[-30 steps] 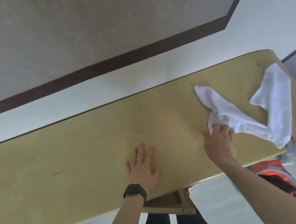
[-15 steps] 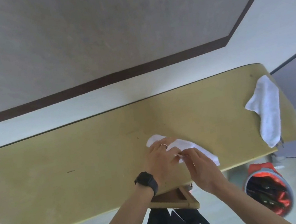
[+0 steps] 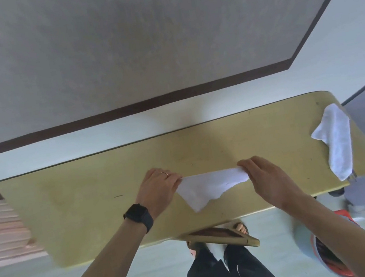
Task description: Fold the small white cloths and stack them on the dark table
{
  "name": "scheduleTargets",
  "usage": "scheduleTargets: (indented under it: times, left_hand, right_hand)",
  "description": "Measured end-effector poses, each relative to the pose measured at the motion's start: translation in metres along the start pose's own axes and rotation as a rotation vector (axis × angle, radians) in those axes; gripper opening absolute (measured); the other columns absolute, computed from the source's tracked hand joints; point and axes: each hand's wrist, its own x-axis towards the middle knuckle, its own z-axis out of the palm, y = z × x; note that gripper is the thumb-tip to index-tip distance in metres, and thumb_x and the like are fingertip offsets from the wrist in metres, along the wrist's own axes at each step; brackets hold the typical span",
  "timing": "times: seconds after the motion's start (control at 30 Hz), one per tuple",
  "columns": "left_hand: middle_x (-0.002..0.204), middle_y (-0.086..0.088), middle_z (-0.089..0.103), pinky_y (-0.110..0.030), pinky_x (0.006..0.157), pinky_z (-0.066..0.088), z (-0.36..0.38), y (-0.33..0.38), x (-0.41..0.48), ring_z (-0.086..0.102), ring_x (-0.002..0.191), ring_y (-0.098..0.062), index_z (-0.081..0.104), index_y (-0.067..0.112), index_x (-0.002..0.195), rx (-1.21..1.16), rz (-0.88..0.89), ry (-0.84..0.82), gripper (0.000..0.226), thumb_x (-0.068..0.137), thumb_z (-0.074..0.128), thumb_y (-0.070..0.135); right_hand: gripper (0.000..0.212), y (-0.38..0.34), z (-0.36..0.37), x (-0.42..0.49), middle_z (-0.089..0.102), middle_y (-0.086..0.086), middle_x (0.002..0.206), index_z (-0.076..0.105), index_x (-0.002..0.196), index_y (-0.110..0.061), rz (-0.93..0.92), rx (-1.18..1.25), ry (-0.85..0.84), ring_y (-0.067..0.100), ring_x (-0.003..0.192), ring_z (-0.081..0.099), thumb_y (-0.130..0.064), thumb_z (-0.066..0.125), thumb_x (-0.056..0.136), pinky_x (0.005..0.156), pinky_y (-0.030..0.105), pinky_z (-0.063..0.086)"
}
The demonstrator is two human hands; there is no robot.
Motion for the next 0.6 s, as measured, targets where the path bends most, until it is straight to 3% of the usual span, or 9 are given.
scheduleTargets:
  times: [0.17, 0.3, 0.47, 0.6]
  left_hand:
    - [0.084, 0.004, 0.073, -0.037, 0.084, 0.050, -0.022, -0.035, 0.016, 0.067, 0.079, -0.023, 0.074, 0.023, 0.094, 0.089, -0.052, 0.028, 0.007, 0.090, 0.069, 0.022]
    - [0.081, 0.005, 0.073, -0.037, 0.081, 0.053, -0.044, -0.051, 0.044, 0.067, 0.079, -0.022, 0.075, 0.024, 0.091, 0.131, -0.128, 0.098, 0.012, 0.082, 0.079, 0.017]
    - [0.080, 0.007, 0.073, -0.031, 0.088, 0.037, -0.061, -0.069, 0.065, 0.067, 0.076, -0.021, 0.076, 0.025, 0.090, 0.189, -0.158, 0.195, 0.022, 0.074, 0.085, 0.012]
    - [0.082, 0.007, 0.072, -0.031, 0.089, 0.038, -0.053, -0.073, 0.052, 0.066, 0.077, -0.021, 0.077, 0.025, 0.092, 0.215, -0.152, 0.254, 0.028, 0.070, 0.085, 0.010]
  right_hand:
    - [0.054, -0.001, -0.006, 0.034, 0.058, 0.002, 0.114, 0.053, 0.130, -0.013, 0.023, -0.178, -0.078, 0.026, 0.109, 0.051, 0.006, 0.052, 0.080, 0.070, 0.041, 0.054]
    - [0.047, -0.002, -0.015, 0.078, 0.056, -0.002, 0.114, 0.050, 0.129, -0.017, 0.052, -0.244, -0.043, 0.020, 0.110, 0.047, 0.000, 0.049, 0.085, 0.073, 0.037, 0.052]
    - [0.039, -0.007, -0.027, 0.115, 0.062, 0.000, 0.093, 0.060, 0.109, -0.012, 0.013, -0.238, 0.178, 0.026, 0.089, 0.056, 0.006, 0.060, 0.074, 0.061, 0.028, 0.036]
    - [0.046, -0.011, -0.016, 0.111, 0.061, -0.002, 0.079, 0.064, 0.099, -0.015, -0.060, -0.260, 0.257, 0.026, 0.072, 0.056, 0.011, 0.069, 0.061, 0.058, 0.031, 0.045]
